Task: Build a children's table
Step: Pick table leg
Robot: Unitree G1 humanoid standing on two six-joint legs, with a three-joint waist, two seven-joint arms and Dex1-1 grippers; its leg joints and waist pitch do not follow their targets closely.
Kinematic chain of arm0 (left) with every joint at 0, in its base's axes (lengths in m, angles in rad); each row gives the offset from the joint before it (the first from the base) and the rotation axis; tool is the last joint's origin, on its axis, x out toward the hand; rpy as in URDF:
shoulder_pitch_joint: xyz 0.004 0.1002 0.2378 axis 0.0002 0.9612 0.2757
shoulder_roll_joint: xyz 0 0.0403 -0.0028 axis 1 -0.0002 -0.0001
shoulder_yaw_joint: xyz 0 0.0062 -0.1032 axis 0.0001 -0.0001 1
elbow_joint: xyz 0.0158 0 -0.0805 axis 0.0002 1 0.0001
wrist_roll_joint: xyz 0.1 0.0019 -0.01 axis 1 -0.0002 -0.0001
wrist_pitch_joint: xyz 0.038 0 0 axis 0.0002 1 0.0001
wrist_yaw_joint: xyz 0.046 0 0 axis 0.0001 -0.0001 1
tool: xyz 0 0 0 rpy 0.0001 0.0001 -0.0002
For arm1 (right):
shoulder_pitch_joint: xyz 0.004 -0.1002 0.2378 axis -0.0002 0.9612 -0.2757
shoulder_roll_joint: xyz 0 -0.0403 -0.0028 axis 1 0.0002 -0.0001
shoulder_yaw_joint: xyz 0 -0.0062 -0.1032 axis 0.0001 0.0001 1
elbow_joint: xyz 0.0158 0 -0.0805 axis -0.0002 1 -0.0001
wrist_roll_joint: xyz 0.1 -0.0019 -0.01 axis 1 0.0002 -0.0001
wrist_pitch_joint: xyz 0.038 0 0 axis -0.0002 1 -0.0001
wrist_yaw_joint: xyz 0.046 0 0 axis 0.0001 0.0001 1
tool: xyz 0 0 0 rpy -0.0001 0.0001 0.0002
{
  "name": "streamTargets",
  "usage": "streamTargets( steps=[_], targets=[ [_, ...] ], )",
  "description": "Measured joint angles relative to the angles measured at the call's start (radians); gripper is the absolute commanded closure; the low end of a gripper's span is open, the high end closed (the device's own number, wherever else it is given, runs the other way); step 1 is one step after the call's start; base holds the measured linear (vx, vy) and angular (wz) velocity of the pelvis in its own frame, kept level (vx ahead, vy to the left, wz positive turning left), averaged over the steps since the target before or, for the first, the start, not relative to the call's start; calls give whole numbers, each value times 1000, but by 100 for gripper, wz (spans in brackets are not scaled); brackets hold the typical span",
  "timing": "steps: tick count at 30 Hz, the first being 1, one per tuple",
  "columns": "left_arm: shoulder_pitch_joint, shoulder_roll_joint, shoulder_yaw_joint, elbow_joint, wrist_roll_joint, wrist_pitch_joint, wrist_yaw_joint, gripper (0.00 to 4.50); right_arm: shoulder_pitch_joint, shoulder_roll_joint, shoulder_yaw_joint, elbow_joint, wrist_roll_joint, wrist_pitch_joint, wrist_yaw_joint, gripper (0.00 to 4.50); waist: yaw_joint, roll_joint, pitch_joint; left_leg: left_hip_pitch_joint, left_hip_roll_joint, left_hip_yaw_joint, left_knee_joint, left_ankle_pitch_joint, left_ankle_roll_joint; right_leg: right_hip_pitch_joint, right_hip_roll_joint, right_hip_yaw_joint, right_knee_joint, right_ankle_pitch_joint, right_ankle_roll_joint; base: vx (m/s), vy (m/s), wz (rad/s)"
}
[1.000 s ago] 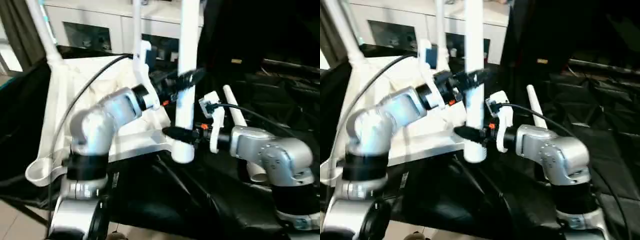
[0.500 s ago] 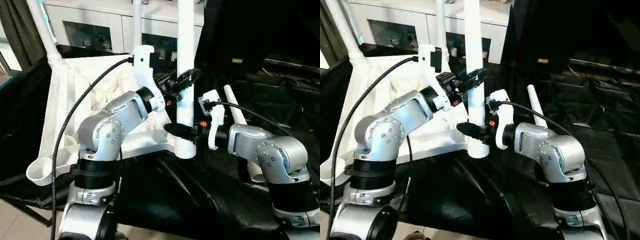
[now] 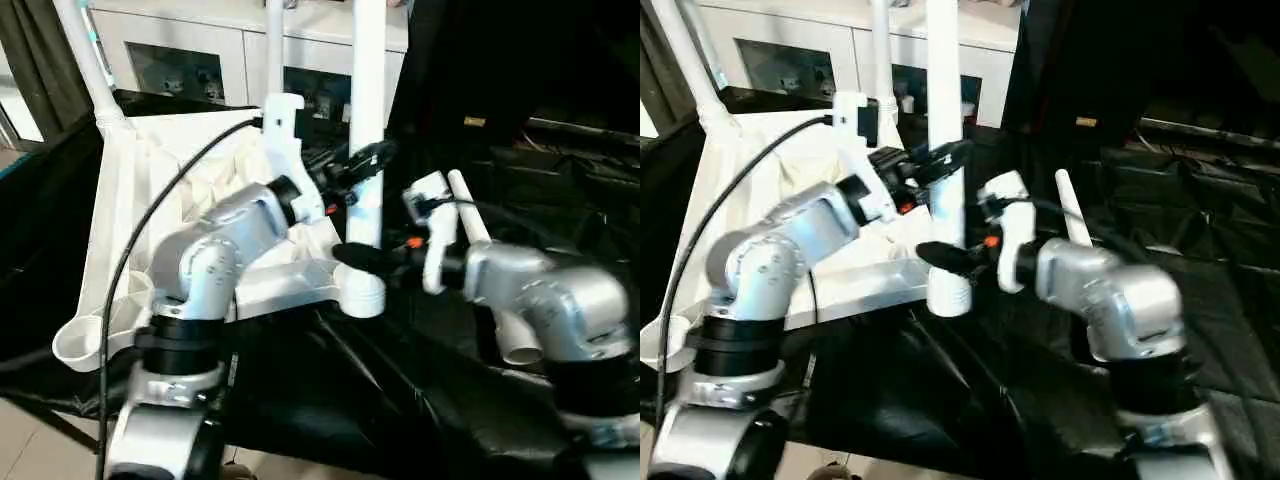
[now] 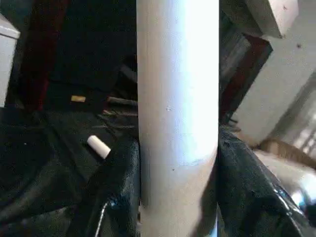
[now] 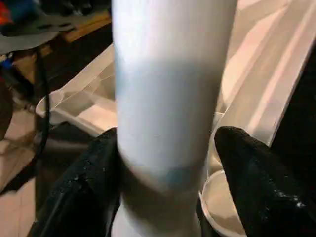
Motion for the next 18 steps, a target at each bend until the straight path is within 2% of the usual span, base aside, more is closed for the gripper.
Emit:
streamTargets(
  steps=[5, 18],
  targets=[
    [-12, 19, -9, 27, -18, 17, -50, 270, -4, -90, -5, -2, 37, -2, 137, 143, 0, 0, 0, 0, 0, 0, 1, 0, 1, 1, 0, 0, 0, 2, -4, 0, 0, 0],
    [-21, -4, -18, 16, -72, 39, -77, 270, -3, -72, 28, 30, 37, 1, 152, 143, -1, 0, 0, 0, 0, 0, 1, 1, 3, 0, 0, 0, 1, 3, -5, 0, 0, 0]
  ],
)
